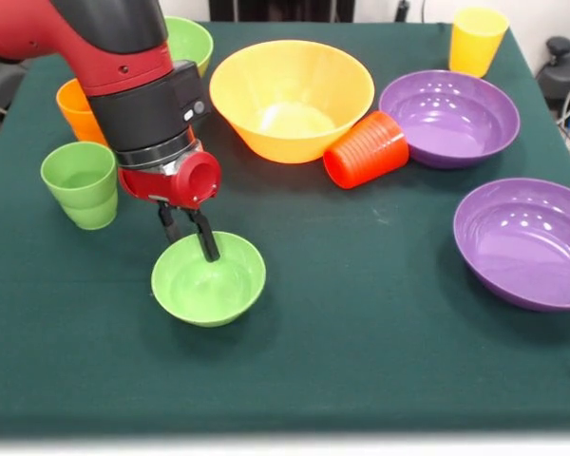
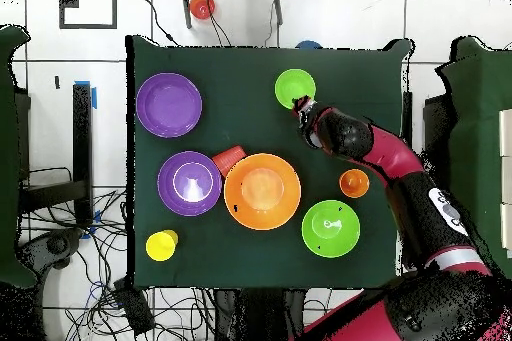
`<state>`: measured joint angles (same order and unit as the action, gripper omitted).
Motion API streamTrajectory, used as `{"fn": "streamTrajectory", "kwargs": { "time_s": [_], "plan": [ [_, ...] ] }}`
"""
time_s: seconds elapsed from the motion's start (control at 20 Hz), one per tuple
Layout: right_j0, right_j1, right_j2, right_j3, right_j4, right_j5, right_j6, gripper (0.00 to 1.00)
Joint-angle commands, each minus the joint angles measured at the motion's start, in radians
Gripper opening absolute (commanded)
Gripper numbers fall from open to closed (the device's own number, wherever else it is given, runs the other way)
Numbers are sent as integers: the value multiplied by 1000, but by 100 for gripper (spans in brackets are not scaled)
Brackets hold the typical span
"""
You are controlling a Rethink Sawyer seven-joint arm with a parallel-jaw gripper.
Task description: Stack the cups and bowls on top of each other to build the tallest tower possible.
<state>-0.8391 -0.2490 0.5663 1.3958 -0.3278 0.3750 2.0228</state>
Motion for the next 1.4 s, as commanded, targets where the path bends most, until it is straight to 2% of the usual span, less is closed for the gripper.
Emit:
{"fn": "streamTrajectory", "kwargs": {
  "time_s": [0.05, 0.35, 0.8, 1.15, 1.4],
  "plan": [
    [50, 9, -37, -43, -88, 39, -103, 100],
    [42, 17, -23, -49, -104, 32, -104, 100],
    [62, -36, -59, -20, -138, 30, -102, 100],
    [83, -48, -106, -38, -242, 14, -144, 100],
    [98, -57, -120, -53, -301, 15, -138, 100]
  ]
}}
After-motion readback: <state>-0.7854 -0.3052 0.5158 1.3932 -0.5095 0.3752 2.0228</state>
